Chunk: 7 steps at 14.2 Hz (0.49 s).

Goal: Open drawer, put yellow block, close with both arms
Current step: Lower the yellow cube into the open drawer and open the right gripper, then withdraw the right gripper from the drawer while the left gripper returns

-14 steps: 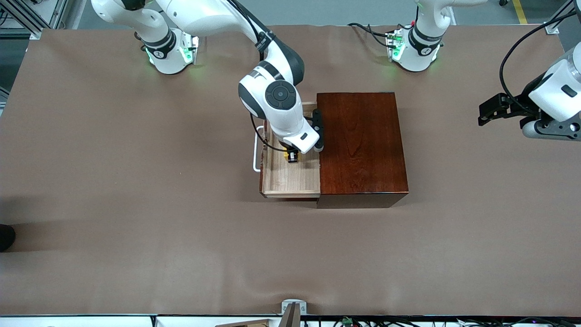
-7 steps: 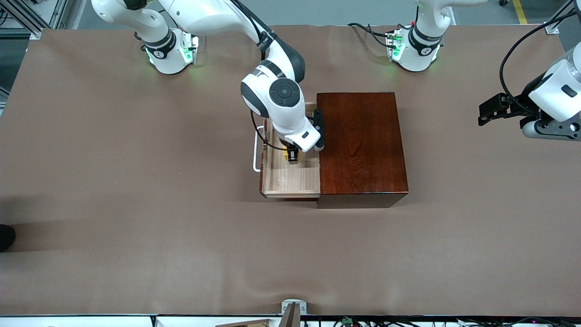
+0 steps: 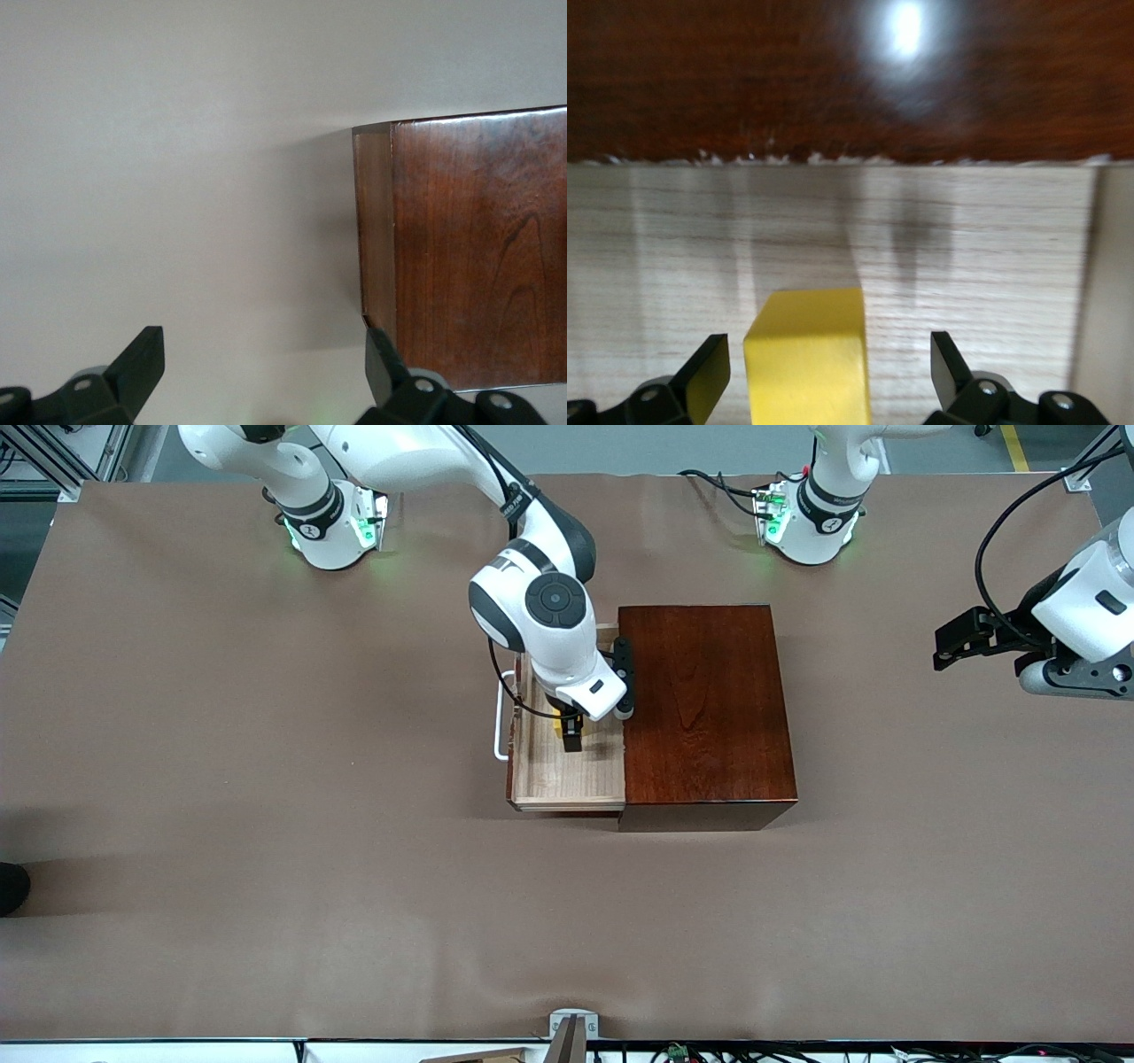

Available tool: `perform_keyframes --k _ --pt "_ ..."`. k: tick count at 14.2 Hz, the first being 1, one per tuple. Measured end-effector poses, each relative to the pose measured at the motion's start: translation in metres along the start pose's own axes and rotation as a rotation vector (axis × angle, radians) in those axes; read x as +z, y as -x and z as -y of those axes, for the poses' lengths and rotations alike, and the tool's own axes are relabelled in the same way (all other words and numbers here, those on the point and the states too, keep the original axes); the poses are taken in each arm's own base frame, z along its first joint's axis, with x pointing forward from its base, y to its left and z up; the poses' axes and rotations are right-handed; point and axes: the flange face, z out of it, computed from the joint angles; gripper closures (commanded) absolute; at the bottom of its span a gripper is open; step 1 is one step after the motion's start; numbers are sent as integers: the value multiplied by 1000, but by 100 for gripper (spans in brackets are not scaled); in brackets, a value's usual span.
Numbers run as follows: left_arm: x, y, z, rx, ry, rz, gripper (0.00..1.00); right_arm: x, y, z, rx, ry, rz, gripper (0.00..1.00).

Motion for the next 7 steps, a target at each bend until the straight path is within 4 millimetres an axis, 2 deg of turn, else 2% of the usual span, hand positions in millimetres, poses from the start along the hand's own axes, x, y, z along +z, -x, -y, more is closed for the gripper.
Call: perform_keyframes --k 4,5,7 --pt "0 0 0 0 0 1 0 -60 11 -6 26 28 -15 0" --pt "0 0 0 0 0 1 0 -72 23 -13 54 28 -4 0" --pt "0 0 -1 1 0 1 0 -89 61 -37 130 14 32 0"
